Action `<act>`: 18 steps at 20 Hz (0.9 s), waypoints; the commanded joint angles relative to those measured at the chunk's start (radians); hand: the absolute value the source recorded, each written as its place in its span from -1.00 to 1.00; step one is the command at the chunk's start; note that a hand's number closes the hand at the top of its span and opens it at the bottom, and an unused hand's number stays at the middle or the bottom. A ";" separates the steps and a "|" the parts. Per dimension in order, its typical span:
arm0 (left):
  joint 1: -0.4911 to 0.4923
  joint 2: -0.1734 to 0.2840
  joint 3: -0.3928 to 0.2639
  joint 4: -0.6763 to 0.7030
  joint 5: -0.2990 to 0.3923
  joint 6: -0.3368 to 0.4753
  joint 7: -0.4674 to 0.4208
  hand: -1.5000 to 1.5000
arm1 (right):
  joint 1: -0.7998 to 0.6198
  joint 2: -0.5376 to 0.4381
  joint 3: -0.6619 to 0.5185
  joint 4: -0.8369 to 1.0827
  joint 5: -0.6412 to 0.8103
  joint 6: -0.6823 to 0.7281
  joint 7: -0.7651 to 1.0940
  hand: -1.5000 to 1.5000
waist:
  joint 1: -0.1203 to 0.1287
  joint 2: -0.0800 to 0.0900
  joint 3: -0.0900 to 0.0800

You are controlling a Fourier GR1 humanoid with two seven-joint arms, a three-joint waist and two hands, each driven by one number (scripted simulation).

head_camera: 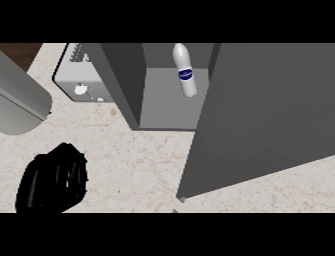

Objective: Pick up the bottled water, place it into the cabinet and close the cabinet

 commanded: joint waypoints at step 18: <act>0.179 0.131 0.160 -0.074 0.087 -0.193 -0.026 1.00 | -0.622 0.088 -0.174 0.472 -0.092 -0.386 0.016 1.00 | 0.034 0.014 0.000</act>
